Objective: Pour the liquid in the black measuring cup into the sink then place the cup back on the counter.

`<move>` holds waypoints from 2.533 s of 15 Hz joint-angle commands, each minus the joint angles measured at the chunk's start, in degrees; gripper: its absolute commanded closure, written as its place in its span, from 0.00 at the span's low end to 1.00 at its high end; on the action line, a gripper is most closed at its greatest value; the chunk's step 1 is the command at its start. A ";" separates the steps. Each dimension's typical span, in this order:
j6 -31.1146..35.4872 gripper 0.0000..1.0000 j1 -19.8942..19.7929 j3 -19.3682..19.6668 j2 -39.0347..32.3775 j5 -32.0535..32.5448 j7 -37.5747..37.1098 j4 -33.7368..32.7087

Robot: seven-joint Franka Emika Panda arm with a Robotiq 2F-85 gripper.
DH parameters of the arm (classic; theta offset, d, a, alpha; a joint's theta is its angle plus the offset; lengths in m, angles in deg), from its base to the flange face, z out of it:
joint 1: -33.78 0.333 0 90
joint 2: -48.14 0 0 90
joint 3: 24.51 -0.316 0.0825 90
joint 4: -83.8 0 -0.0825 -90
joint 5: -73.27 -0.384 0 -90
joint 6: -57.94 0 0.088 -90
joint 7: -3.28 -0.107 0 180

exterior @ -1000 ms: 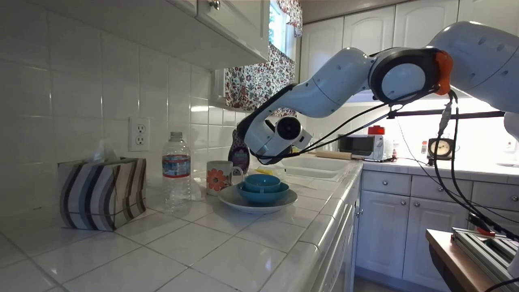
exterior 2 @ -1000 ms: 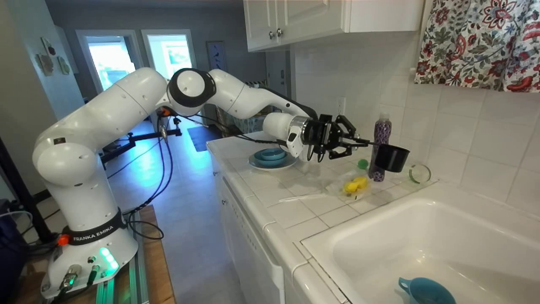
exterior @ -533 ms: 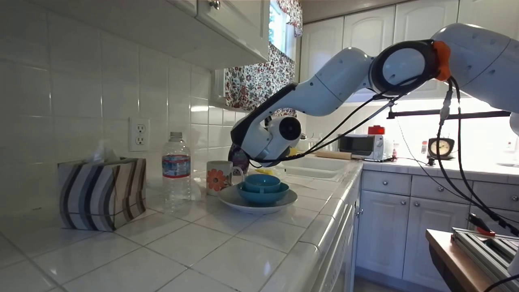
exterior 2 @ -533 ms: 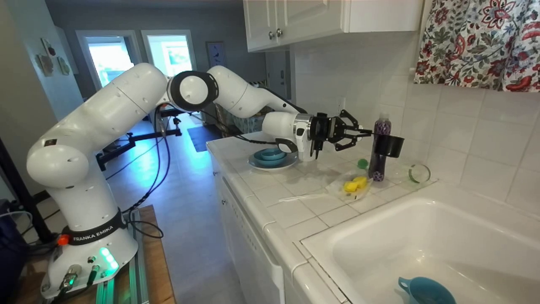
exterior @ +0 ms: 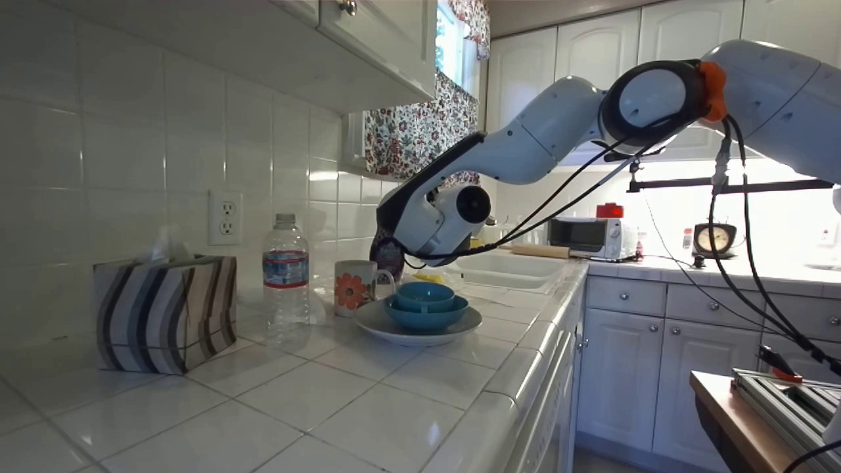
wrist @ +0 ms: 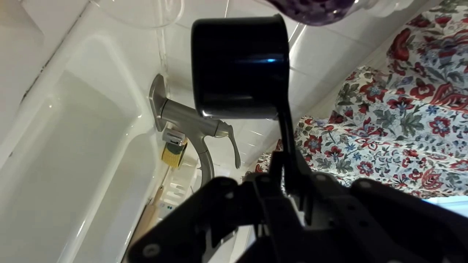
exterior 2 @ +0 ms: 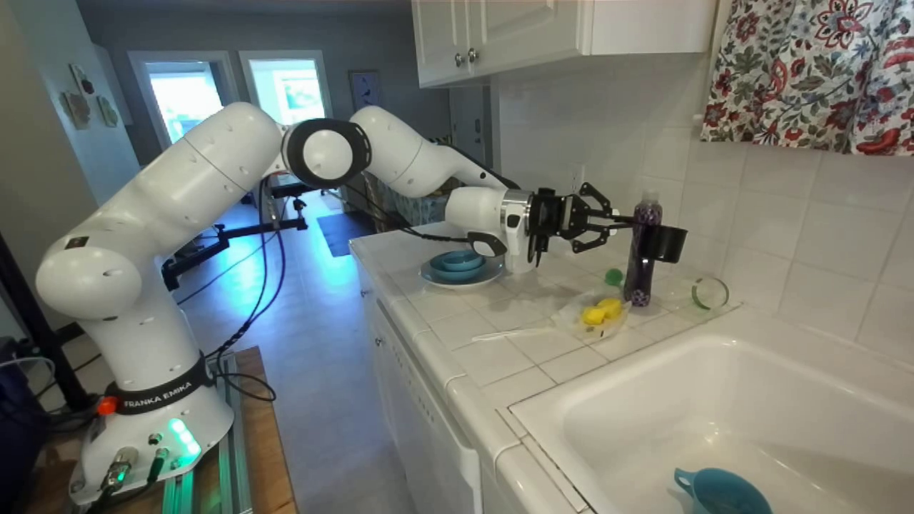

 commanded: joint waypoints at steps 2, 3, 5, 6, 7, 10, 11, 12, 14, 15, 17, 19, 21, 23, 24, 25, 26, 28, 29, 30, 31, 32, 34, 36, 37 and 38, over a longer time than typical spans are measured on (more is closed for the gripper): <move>1.42 0.98 -2.30 -3.60 0.05 1.71 1.22 -0.41; 1.86 0.98 -2.25 -3.84 -0.47 0.80 2.72 -1.20; 1.73 0.98 -2.48 -4.85 -0.48 0.69 4.10 -1.18; 1.58 0.98 -2.66 -5.37 -0.50 0.30 4.67 -1.33; 1.36 0.98 -2.88 -6.03 -0.32 -0.27 4.82 -1.24; 1.83 0.98 -3.48 -7.87 -0.19 -3.84 6.28 -1.33; 1.91 0.98 -3.59 -8.39 -0.20 -5.12 6.44 -1.35; 1.88 0.98 -3.67 -8.80 -0.33 -6.47 6.59 -1.49; 1.99 0.98 -3.57 -9.28 -0.56 -9.46 7.03 -1.74; 2.08 0.98 -3.46 -9.40 -0.55 -10.93 7.02 -1.64; 2.71 0.98 -3.15 -9.28 -0.60 -13.31 7.23 -1.62; 0.60 0.98 0.71 -2.98 -0.49 -18.92 6.86 -1.93; 2.45 0.98 1.15 -2.09 -0.57 -21.79 7.15 -1.71; 1.17 0.98 4.45 3.46 -0.53 -26.80 6.89 -1.32; 1.74 0.98 5.02 4.37 -0.64 -28.23 6.98 -1.24; 1.85 0.98 5.71 5.35 -0.67 -29.36 7.19 -1.31; 1.84 0.98 6.47 6.33 -0.86 -30.32 7.35 -1.43; 1.83 0.65 7.61 7.61 -1.11 -31.49 7.90 -1.82; 1.80 0.59 8.09 8.04 -1.14 -31.93 7.86 -1.77; 1.80 0.53 8.51 8.43 -1.20 -32.21 7.89 -1.84; 1.80 0.45 8.90 8.78 -1.26 -32.31 7.98 -1.93; 1.80 0.38 9.29 9.07 -1.32 -32.36 7.93 -1.87; 1.79 0.24 9.85 9.58 -1.51 -31.63 7.89 -1.89; 1.79 0.10 12.72 13.70 -2.49 -31.59 8.69 -1.80; 1.77 0.04 14.48 16.44 -3.09 -31.47 8.22 -1.81; 1.77 0.01 15.75 18.60 -3.44 -31.95 7.81 -1.83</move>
